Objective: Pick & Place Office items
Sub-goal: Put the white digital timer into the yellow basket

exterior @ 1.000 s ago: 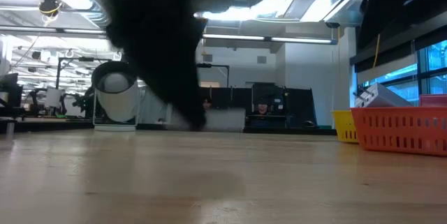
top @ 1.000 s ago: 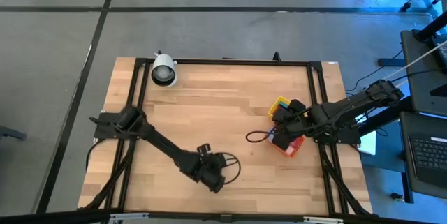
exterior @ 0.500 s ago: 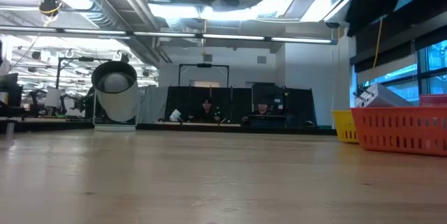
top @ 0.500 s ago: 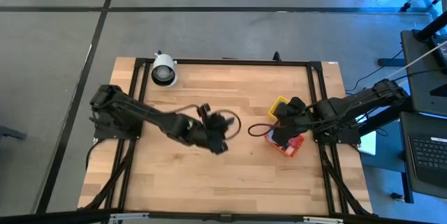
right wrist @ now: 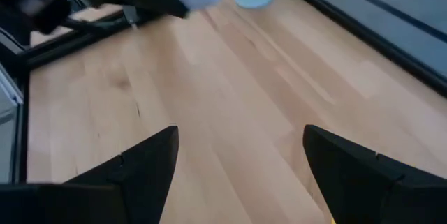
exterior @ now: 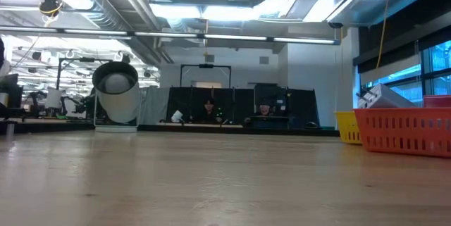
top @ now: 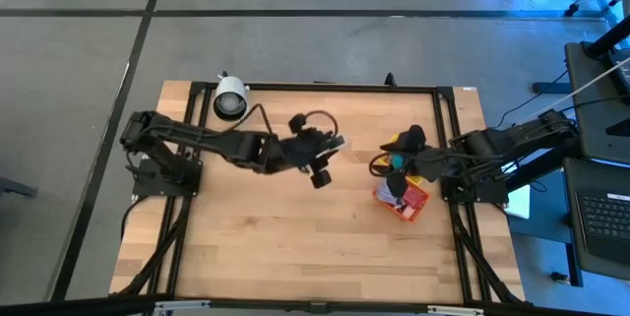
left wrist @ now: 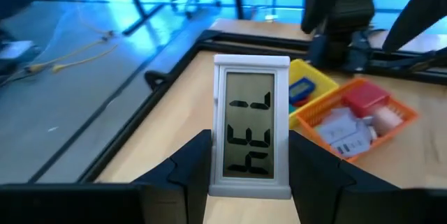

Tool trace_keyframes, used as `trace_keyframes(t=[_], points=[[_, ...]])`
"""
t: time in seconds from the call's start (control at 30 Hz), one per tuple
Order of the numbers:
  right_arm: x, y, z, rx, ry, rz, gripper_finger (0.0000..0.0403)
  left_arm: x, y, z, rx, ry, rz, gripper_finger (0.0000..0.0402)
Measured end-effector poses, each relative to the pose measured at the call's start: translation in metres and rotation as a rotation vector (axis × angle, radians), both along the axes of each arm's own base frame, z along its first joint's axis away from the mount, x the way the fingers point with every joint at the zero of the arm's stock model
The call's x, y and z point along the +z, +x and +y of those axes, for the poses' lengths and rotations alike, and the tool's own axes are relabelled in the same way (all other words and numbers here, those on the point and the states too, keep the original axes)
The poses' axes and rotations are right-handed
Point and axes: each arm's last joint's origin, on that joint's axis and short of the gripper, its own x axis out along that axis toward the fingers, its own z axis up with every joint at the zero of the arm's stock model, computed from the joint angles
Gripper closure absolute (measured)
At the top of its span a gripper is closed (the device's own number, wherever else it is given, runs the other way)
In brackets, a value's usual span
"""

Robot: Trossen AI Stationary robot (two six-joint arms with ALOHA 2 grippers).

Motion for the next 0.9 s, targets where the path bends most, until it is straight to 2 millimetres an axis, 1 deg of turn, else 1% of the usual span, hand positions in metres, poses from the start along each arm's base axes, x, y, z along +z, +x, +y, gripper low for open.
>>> trace_keyframes(t=[0.07,0.27,0.4,0.67,0.83,0.9], points=[[0.003,-0.001,-0.001,0.007,-0.011,-0.019,0.0096,0.001,0.003,0.011,-0.035,-0.007,-0.001,0.0253],[0.004,-0.002,-0.001,0.018,-0.022,-0.025,0.0096,0.000,0.004,0.044,-0.036,-0.003,0.032,0.0253],[0.004,-0.002,-0.001,0.019,-0.032,-0.024,0.0096,0.000,0.005,0.061,-0.078,-0.014,0.049,0.0253],[0.006,-0.002,-0.007,-0.100,-0.128,-0.052,0.0096,-0.002,0.003,0.082,-0.162,-0.009,0.087,0.0251],[0.007,0.002,-0.018,-0.169,-0.130,-0.062,0.0096,-0.002,0.002,0.092,-0.180,-0.010,0.092,0.0250],[0.008,0.004,-0.025,-0.219,-0.103,-0.085,0.0096,-0.001,0.002,0.094,-0.173,-0.010,0.080,0.0250]])
